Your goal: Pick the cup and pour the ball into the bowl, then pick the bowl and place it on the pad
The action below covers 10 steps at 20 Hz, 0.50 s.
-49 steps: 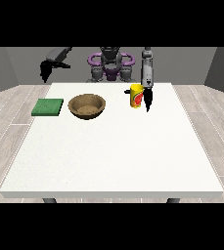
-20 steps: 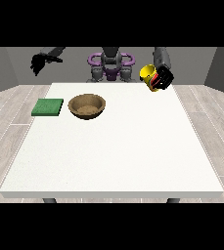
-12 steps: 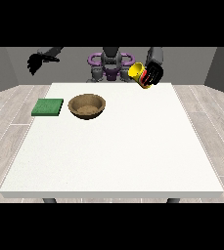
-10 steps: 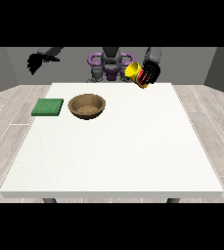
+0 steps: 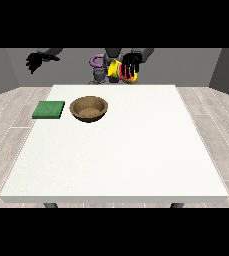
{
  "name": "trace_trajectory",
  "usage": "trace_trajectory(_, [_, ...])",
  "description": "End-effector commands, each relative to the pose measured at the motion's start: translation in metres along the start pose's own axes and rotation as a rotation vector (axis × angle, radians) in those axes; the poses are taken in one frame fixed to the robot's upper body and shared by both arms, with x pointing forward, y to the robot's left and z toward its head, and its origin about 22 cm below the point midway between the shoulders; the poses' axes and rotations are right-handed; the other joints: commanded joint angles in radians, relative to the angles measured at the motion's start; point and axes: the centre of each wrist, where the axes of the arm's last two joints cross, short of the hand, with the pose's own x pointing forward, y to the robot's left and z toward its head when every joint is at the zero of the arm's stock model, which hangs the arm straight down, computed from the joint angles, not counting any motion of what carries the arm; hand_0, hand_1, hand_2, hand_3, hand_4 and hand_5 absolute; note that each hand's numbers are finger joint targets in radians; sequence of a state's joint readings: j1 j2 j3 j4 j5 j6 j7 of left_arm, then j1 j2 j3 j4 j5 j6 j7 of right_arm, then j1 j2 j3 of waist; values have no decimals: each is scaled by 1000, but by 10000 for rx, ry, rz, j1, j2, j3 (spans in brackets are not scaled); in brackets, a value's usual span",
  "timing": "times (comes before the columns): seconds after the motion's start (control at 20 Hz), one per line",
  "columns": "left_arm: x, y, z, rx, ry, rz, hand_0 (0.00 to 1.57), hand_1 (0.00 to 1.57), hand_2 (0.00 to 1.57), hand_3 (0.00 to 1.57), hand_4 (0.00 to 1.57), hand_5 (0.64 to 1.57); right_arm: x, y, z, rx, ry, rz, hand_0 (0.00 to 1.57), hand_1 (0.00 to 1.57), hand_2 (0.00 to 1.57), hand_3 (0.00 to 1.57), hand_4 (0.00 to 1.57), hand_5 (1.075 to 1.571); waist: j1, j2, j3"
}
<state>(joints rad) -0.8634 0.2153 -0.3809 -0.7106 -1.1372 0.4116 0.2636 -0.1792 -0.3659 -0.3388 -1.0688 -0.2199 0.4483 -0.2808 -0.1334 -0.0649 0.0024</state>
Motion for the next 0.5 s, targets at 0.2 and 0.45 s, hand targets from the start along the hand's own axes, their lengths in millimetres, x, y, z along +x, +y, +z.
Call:
trace_trajectory(0.2, [84, 14, -6, -513, -2599, -3786, 1494, 1494, 1571, 1571, 1571, 1019, -6, -14, 4, 16, 63, -53, 0, 0, 0, 0, 0, 1571, 120, 203, 4])
trace_trajectory(0.45, [91, -9, 9, -306, -3687, -7259, 1520, 1520, 1571, 1571, 1504, 1232, 5, 1, -17, 220, -114, -104, 0, 0, 0, 0, 0, 1571, -95, 87, -13])
